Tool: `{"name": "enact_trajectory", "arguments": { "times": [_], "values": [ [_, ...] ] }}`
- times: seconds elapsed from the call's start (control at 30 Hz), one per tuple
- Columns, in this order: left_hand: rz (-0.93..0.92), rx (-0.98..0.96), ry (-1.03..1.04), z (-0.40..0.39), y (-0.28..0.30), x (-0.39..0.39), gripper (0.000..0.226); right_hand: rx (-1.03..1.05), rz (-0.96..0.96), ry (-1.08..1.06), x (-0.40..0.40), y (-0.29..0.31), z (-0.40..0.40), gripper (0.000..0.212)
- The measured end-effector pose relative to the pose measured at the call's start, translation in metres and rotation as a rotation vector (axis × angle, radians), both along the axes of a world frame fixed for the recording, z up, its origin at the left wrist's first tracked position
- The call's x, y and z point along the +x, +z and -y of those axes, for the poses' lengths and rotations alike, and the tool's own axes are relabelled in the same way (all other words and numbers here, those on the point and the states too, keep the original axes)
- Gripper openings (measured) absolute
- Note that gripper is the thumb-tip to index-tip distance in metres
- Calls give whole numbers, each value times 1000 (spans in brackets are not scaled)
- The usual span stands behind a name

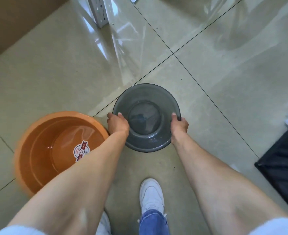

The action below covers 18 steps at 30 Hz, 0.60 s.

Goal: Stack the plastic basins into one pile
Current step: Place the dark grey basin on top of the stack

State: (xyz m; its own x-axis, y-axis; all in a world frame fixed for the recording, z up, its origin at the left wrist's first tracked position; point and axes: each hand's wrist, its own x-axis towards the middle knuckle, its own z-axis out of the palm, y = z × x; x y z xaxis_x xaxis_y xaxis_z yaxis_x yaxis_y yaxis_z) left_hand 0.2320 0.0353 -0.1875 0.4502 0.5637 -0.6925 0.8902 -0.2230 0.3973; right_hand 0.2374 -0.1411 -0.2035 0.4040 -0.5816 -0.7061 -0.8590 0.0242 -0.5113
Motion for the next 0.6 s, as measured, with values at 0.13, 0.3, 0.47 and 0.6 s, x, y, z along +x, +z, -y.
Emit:
{"name": "enact_trajectory", "arguments": {
  "times": [0.13,0.3,0.47,0.6],
  "values": [
    [200,-24,-6,2,15,-8,34,-173,95,-52,4,23,4,31],
    [429,-5,85,-5,55,-26,40,-318,178,-39,6,78,-13,43],
    [530,96,239,-32,94,-45,37,-345,213,-9,-4,115,-54,50],
    [532,226,369,-89,120,-81,41,-325,218,145,-22,143,-118,49]
  ]
}}
